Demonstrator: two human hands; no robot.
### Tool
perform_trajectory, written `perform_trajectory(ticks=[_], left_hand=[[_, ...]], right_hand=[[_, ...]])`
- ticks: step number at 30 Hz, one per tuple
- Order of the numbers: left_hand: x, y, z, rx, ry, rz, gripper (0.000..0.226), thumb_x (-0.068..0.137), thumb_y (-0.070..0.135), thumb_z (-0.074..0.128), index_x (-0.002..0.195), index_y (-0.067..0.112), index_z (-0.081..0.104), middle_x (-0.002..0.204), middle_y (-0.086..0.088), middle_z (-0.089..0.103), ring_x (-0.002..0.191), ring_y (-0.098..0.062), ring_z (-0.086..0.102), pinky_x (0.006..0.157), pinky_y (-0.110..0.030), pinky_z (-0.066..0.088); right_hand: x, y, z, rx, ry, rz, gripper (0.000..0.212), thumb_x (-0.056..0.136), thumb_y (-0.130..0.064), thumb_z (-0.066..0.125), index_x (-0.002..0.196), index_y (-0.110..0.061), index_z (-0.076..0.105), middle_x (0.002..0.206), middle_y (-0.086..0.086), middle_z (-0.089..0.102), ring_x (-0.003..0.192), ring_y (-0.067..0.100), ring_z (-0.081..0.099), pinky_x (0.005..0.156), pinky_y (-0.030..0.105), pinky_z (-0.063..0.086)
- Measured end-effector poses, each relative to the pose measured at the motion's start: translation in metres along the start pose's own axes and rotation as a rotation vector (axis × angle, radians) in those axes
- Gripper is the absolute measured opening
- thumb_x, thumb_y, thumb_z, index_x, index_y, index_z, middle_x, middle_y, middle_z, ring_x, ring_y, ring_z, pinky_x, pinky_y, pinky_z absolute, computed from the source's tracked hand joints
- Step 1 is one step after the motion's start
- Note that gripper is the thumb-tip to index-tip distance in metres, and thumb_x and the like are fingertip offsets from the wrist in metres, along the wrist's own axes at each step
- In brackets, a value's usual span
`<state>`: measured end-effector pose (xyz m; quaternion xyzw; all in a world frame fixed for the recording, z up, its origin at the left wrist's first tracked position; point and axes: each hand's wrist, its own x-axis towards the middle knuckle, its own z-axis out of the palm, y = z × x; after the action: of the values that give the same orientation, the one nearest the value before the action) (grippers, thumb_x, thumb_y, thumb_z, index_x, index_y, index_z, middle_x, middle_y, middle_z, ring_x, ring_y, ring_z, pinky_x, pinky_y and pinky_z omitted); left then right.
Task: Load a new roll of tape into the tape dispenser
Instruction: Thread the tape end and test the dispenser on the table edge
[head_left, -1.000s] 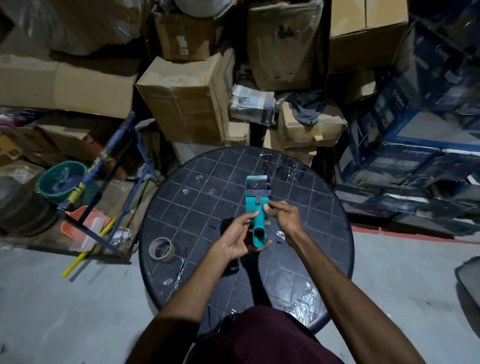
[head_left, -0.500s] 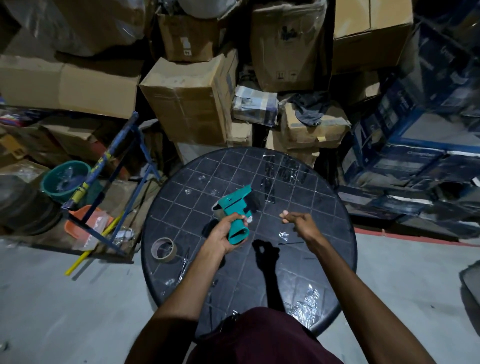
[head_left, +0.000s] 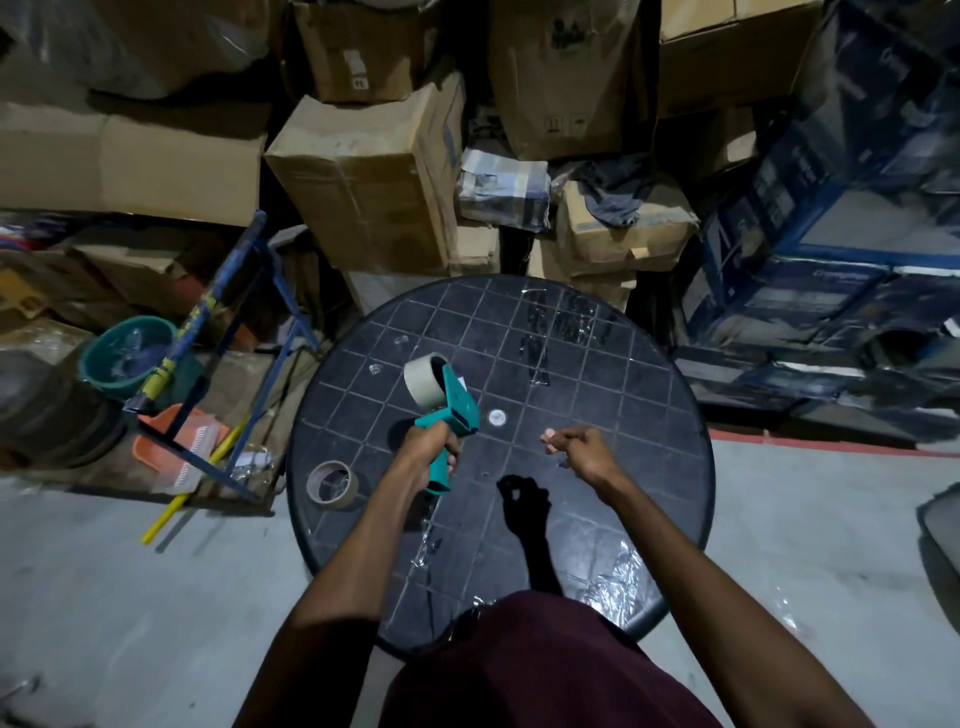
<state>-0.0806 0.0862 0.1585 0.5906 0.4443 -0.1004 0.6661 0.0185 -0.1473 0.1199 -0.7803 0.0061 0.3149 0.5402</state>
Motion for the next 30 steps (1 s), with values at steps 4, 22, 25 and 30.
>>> perform_trajectory(ticks=[4, 22, 25, 30], left_hand=[[-0.007, 0.001, -0.006, -0.102, -0.238, -0.14, 0.013, 0.086, 0.0, 0.048, 0.083, 0.012, 0.053, 0.053, -0.003, 0.047, 0.041, -0.014, 0.041, 0.045, -0.02, 0.036], [-0.034, 0.018, 0.027, -0.666, -0.657, -0.185, 0.017, 0.091, 0.018, 0.061, 0.077, 0.009, 0.061, 0.051, 0.001, 0.053, 0.039, -0.01, 0.052, 0.041, -0.022, 0.047], [-0.035, 0.02, 0.027, -0.681, -0.665, -0.182, 0.018, 0.091, 0.018, 0.06, 0.075, 0.01, 0.058, 0.05, 0.001, 0.053, 0.039, -0.01, 0.051, 0.04, -0.022, 0.047], [-0.037, 0.018, 0.023, -0.724, -0.68, -0.187, 0.017, 0.093, 0.017, 0.059, 0.079, 0.008, 0.062, 0.052, 0.001, 0.055, 0.04, -0.01, 0.053, 0.041, -0.023, 0.049]], right_hand=[[-0.001, -0.001, 0.015, -0.011, -0.009, 0.012, 0.028, 0.101, -0.014, 0.058, 0.104, 0.01, 0.071, 0.096, 0.004, 0.07, 0.055, -0.006, 0.056, 0.043, 0.008, 0.036], [-0.002, -0.05, 0.01, 0.438, 0.012, -0.021, 0.039, 0.087, 0.005, 0.052, 0.107, -0.02, 0.073, 0.119, 0.006, 0.073, 0.109, 0.032, 0.068, 0.081, 0.045, 0.058], [0.0, -0.049, 0.001, 0.479, -0.006, -0.028, 0.027, 0.089, -0.007, 0.058, 0.108, -0.016, 0.074, 0.109, 0.006, 0.077, 0.101, 0.03, 0.068, 0.078, 0.043, 0.054], [0.002, -0.054, -0.007, 0.403, 0.099, -0.115, 0.01, 0.087, -0.019, 0.077, 0.097, -0.017, 0.077, 0.105, 0.009, 0.077, 0.096, 0.023, 0.069, 0.07, 0.037, 0.055]])
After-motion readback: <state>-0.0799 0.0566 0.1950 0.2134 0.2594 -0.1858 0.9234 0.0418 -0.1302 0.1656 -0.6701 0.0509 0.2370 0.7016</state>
